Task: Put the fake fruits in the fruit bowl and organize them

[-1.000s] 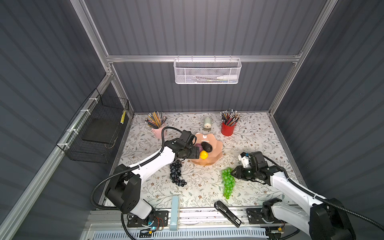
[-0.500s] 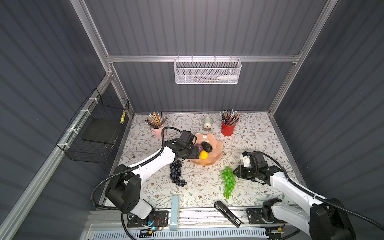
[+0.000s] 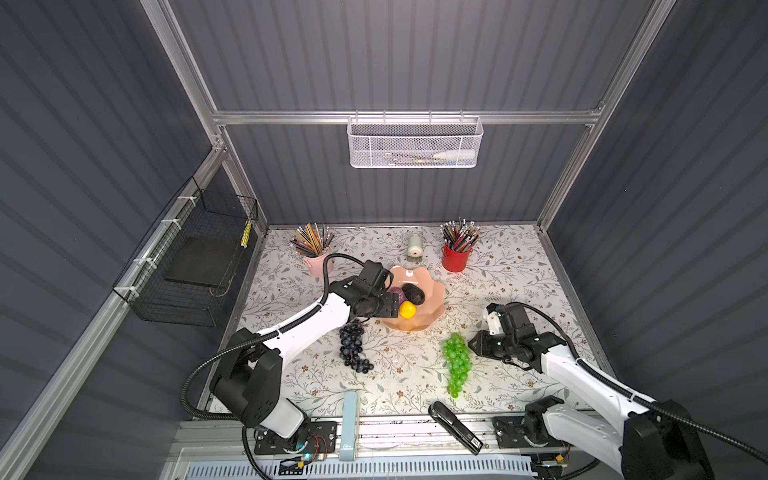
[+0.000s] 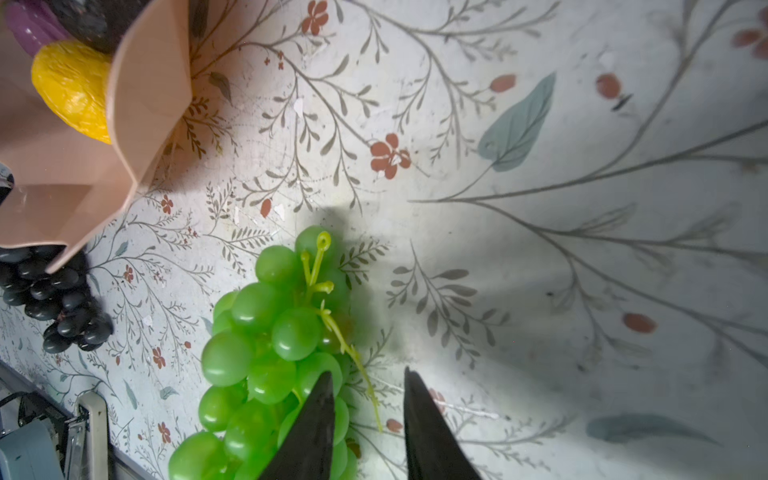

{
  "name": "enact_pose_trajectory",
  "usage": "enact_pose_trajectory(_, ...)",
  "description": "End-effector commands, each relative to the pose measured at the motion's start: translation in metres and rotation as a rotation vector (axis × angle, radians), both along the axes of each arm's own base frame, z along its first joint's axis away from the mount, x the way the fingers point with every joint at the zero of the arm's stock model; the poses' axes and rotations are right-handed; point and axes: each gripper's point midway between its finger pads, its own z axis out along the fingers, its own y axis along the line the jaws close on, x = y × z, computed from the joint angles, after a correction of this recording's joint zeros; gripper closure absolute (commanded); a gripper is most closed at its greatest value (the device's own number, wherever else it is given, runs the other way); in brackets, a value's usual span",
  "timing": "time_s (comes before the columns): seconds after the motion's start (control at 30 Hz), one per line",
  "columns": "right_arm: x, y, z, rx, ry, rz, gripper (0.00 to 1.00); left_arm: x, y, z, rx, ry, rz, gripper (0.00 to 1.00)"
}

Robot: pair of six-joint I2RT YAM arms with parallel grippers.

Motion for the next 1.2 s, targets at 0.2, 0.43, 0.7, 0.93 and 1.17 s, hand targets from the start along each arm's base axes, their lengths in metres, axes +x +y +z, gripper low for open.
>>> enact_pose_trajectory(0.2, 0.005, 0.015, 0.009, -0.002, -0.04, 0.063, 0.69, 0.002, 0.001, 0.01, -0.007, -0.016, 0.007, 0.18)
enact_pose_trajectory(0.43, 0.012, 0.015, 0.002, -0.044, -0.031, 0.067, 0.67, 0.002, -0.001, 0.008, -0.011, -0.011, 0.006, 0.18)
enact_pose_trajectory(0.7, 0.027, 0.027, 0.005, -0.026, -0.043, 0.115, 0.78, 0.001, 0.002, 0.01, -0.005, -0.016, 0.01, 0.18)
enact_pose_trajectory(0.93, 0.028, 0.032, 0.007, -0.009, -0.045, 0.125, 0.88, 0.002, 0.001, 0.009, -0.003, -0.017, 0.007, 0.18)
enact_pose_trajectory(1.17, 0.029, 0.024, 0.015, -0.036, -0.078, 0.103, 1.0, 0.003, 0.001, 0.011, -0.003, -0.023, 0.004, 0.18)
